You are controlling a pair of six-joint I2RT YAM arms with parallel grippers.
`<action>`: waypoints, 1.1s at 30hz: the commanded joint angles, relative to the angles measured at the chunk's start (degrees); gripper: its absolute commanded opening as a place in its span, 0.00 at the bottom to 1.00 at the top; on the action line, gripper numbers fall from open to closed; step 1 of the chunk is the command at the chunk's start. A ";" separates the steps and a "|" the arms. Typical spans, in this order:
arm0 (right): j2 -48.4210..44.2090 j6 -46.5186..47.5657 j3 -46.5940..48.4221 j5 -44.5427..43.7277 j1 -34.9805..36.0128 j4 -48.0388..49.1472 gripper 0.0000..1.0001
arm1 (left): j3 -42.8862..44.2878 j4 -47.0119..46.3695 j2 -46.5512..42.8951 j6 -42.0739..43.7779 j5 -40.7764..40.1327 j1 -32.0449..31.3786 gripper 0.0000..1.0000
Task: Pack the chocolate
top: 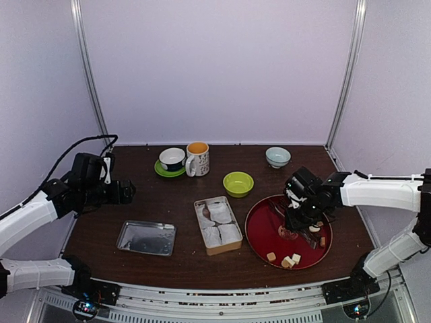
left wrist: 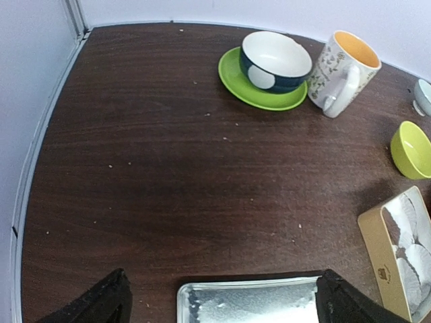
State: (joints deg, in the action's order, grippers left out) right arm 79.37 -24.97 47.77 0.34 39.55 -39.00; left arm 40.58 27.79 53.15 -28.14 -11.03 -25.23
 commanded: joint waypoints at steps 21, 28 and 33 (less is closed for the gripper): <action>-9.25 3.49 0.89 7.93 -1.23 -1.88 0.27 | -10.75 -28.31 6.39 14.62 11.45 11.67 0.98; -11.68 3.16 0.68 13.66 0.27 0.60 0.27 | -12.21 -30.99 4.99 16.97 11.91 11.63 0.98; -11.40 2.25 2.42 15.36 4.57 2.96 0.27 | -11.89 -32.16 4.98 17.62 10.76 11.65 0.98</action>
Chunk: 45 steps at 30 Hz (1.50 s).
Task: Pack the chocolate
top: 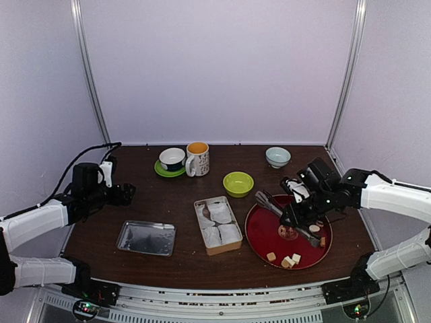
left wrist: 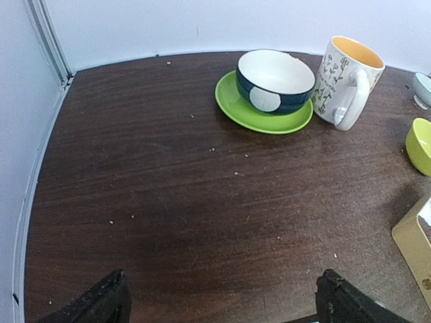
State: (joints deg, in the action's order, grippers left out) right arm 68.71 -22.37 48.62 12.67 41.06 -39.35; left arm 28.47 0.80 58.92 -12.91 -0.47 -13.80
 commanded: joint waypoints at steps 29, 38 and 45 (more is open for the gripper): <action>12.06 -3.05 11.41 5.56 13.06 10.59 0.24 | -1.93 -20.58 -0.06 13.38 -9.15 0.36 0.98; 11.61 -2.50 11.40 4.54 13.28 9.81 0.24 | -5.57 -18.10 -7.00 12.45 -15.96 0.37 0.98; 9.90 -2.92 9.30 4.43 13.40 11.63 0.24 | -7.58 -9.95 -15.05 10.92 -14.22 0.38 0.98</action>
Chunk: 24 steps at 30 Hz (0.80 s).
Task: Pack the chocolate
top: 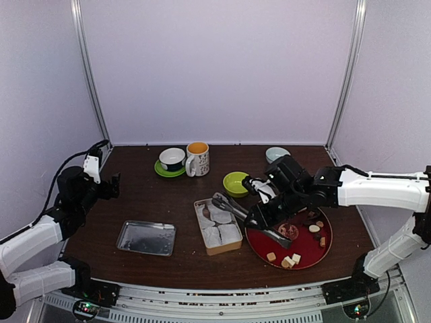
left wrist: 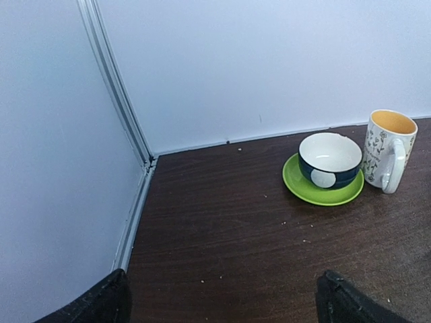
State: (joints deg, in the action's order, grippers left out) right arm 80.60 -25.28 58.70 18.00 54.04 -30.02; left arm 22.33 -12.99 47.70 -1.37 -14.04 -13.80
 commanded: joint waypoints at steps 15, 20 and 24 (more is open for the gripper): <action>1.97 0.57 -0.34 -2.11 0.36 1.82 0.23 | -10.80 2.42 -13.12 -0.29 -10.64 0.40 0.98; 3.62 0.48 0.24 -4.12 0.38 1.32 0.24 | -13.71 -1.49 -12.05 0.11 -9.05 0.43 0.98; 5.50 0.28 1.44 -4.96 0.41 1.22 0.23 | -13.72 -1.25 -11.11 0.08 -9.10 0.34 0.98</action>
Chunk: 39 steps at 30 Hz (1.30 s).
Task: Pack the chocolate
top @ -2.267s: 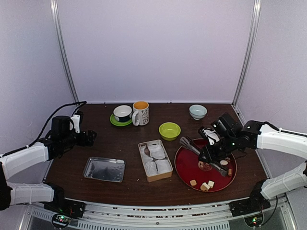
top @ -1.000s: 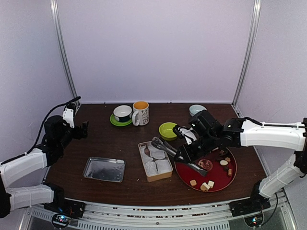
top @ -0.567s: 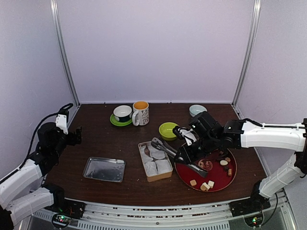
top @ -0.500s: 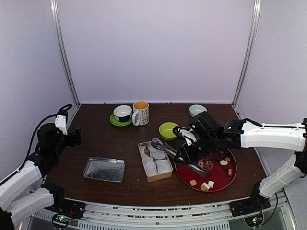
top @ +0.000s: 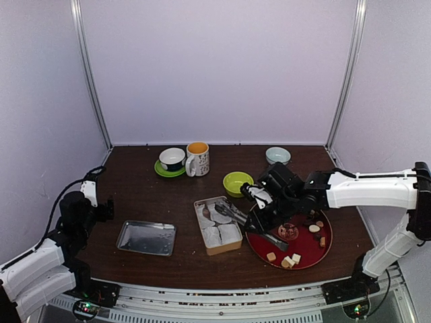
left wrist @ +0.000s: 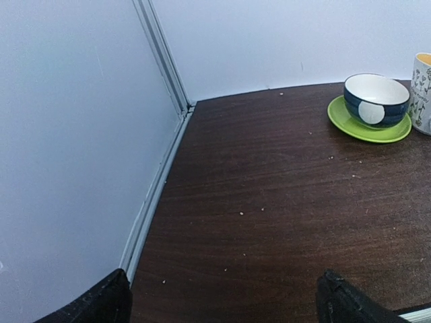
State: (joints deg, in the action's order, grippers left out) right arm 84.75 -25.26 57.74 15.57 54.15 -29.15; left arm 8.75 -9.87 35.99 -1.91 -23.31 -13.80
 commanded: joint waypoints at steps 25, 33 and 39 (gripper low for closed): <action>4.63 0.18 4.62 -4.53 0.29 -0.17 0.32 | 1.32 -1.47 1.98 3.18 7.82 0.33 0.98; 3.76 0.42 4.99 -5.29 0.28 -0.84 0.34 | 0.80 -1.75 0.97 4.45 10.72 0.29 0.98; 4.20 0.71 5.75 -5.63 0.30 -1.48 0.35 | 0.88 -1.82 1.22 4.59 11.06 0.35 0.98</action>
State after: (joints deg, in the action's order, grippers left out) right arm 90.02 -25.23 60.97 11.64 54.15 -30.44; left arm 8.99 -8.97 37.32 1.67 -13.65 -13.80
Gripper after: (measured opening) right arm 0.342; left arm 0.977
